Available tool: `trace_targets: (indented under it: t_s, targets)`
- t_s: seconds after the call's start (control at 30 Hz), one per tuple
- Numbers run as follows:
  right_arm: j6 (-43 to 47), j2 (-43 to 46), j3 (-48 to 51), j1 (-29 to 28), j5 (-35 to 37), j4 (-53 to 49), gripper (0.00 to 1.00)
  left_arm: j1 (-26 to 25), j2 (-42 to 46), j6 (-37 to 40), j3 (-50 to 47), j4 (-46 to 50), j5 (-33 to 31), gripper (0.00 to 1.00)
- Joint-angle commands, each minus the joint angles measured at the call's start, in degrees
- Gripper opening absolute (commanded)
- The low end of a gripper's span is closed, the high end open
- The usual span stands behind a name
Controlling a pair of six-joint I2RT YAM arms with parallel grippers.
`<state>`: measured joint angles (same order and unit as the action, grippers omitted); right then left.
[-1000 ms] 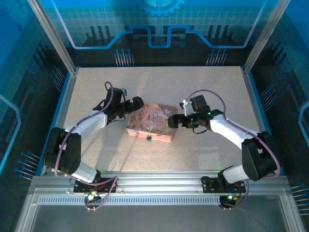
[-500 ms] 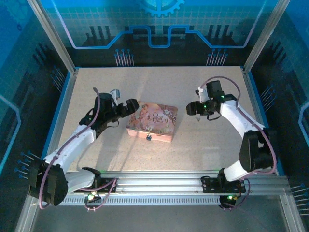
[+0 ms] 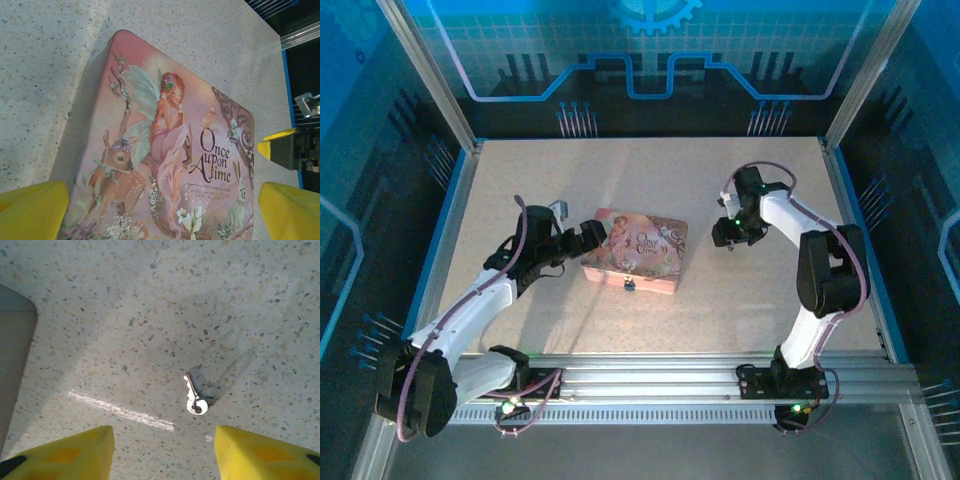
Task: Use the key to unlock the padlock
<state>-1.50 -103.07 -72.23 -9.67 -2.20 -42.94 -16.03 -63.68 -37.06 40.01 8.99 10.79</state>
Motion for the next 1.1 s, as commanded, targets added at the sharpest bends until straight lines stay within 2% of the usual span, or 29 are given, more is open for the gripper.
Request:
trace_targets:
  t_s: [0.0,0.7,1.07]
  targets:
    - [1.83,-1.93,-2.12,0.62,1.49,-2.33,0.55,-0.40,0.43,-0.38,-0.46,0.50,1.21,0.99]
    - [2.86,-7.70,-2.95,1.23,2.63,-3.03,0.37,-0.36,-0.30,-0.47,-0.37,0.99,0.81,0.99]
    - [2.63,-8.49,-2.62,1.24,3.23,-3.37,0.32,-0.45,-0.49,-0.52,-0.24,1.08,0.76,0.99]
